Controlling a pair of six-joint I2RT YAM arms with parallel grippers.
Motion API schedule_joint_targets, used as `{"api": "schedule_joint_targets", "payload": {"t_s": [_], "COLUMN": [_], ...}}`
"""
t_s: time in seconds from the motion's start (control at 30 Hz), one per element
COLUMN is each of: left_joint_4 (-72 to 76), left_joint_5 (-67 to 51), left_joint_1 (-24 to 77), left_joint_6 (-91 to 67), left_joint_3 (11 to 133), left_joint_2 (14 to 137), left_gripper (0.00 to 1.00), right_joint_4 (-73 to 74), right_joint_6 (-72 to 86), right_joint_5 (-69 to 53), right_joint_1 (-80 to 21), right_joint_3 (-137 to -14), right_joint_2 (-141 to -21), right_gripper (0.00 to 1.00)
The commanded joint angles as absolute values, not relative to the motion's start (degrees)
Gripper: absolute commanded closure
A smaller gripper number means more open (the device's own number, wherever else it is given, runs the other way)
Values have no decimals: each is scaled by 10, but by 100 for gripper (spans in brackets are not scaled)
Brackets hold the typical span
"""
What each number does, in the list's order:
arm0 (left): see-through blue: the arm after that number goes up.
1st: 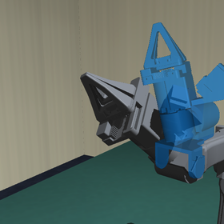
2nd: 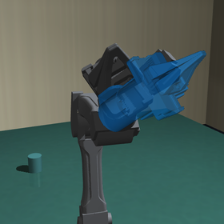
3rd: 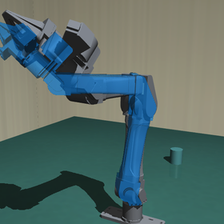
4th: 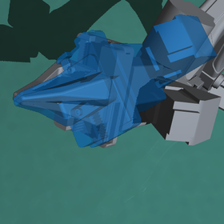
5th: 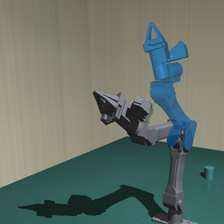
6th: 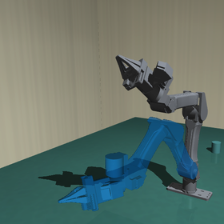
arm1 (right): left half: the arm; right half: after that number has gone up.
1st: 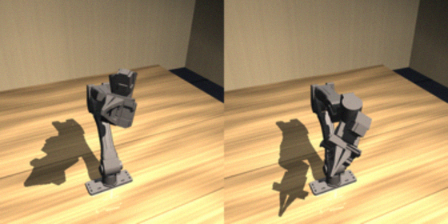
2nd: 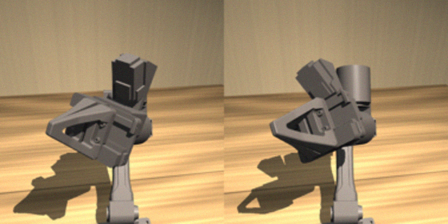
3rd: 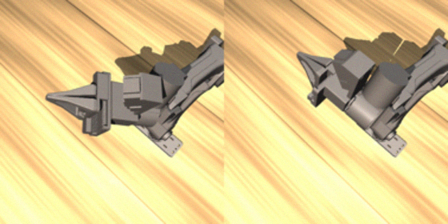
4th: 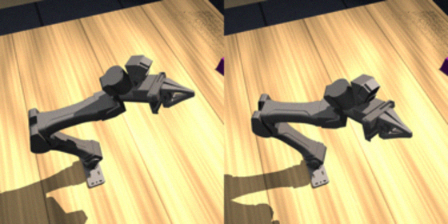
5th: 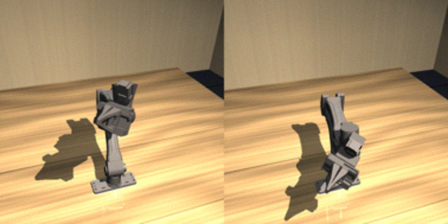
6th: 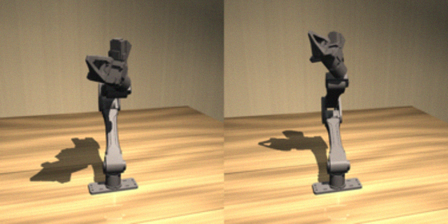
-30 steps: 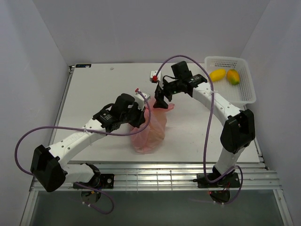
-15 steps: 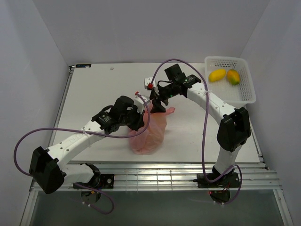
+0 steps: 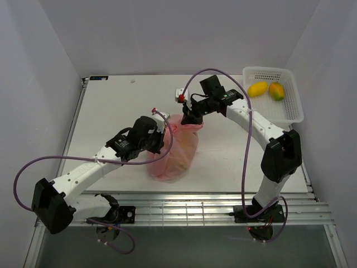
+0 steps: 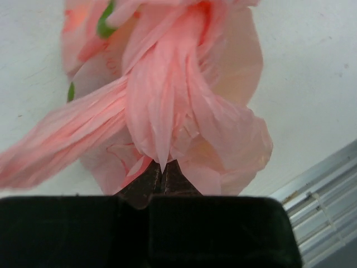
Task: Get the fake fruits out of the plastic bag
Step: Untie the plastic bag at the center of the board.
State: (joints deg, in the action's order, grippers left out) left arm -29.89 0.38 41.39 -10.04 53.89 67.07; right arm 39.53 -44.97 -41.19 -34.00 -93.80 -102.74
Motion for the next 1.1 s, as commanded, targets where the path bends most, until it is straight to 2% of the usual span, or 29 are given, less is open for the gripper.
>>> {"api": "schedule_joint_targets", "payload": {"t_s": [0.0,0.17,0.3,0.5,0.67,0.7,0.8,1.0,1.03,1.07], "left_joint_4": [-308,-304,-281,-244,-232,-205,-179,-134,-148,-148], "left_joint_5": [139,203,171,132,74,28,-43,-164,-168,-166], "left_joint_1": [407,350,267,220,200,197,196,196,196,196], "left_joint_6": [-157,-246,-273,-328,-402,-412,-424,-355,-338,-338], "left_joint_3": [534,533,527,516,508,501,490,504,509,513], "left_joint_2": [646,639,646,647,650,649,645,624,618,618], "left_gripper": [100,100,100,100,100,100,100,100,98,87], "right_joint_4": [281,77,61,58,0,-28,-71,-16,-17,-16], "right_joint_6": [-323,-158,-109,22,115,133,157,109,109,109], "right_joint_5": [-370,-338,-293,-201,-288,-348,-408,-407,-407,-407], "right_joint_1": [-291,-193,-160,-128,-109,-109,-112,-117,-119,-120], "right_joint_3": [-878,-717,-662,-586,-517,-490,-471,-488,-488,-488], "right_joint_2": [-956,-853,-791,-742,-716,-716,-719,-702,-697,-694], "right_gripper": [92,92,92,92,92,92,92,92,92,92]}}
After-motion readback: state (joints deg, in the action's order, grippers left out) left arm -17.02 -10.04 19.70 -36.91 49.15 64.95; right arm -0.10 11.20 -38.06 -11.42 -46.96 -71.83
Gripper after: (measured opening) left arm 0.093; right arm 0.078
